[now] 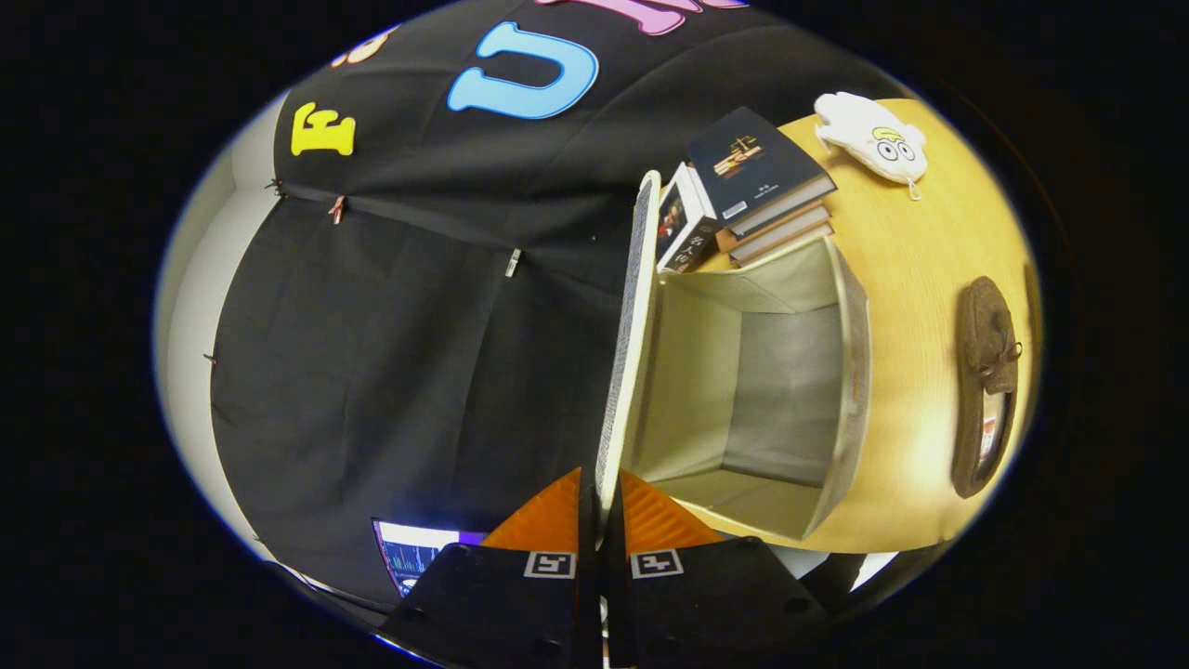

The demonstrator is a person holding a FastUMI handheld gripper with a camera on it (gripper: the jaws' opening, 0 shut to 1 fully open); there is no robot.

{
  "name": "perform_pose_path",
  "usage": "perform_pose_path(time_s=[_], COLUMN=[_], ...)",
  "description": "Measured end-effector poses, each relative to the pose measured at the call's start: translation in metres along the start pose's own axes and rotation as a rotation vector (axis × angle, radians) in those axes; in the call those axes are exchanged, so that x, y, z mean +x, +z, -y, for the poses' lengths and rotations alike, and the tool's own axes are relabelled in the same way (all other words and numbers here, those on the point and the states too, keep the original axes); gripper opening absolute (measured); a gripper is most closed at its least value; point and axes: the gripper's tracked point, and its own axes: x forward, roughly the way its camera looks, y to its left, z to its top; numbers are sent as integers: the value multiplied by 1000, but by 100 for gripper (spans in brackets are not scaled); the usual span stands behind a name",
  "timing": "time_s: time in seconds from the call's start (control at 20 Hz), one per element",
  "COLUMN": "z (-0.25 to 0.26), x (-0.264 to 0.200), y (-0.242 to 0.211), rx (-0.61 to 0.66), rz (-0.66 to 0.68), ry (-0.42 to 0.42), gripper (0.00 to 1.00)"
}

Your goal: Open the storage box then place both shoes into the box .Put the left shoe in first, then the right shoe, with the right side of both shoes facing outward in a uniform manner.

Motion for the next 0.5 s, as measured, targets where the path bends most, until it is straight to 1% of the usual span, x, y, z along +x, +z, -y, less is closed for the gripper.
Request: perform_pose_path(time_s=[0.25,0.5], z=[-49,-84], x=[28,77], y=[1,-13], rx=[-123,-155], rz=[17,-9], ry=[2,3], gripper=[7,7])
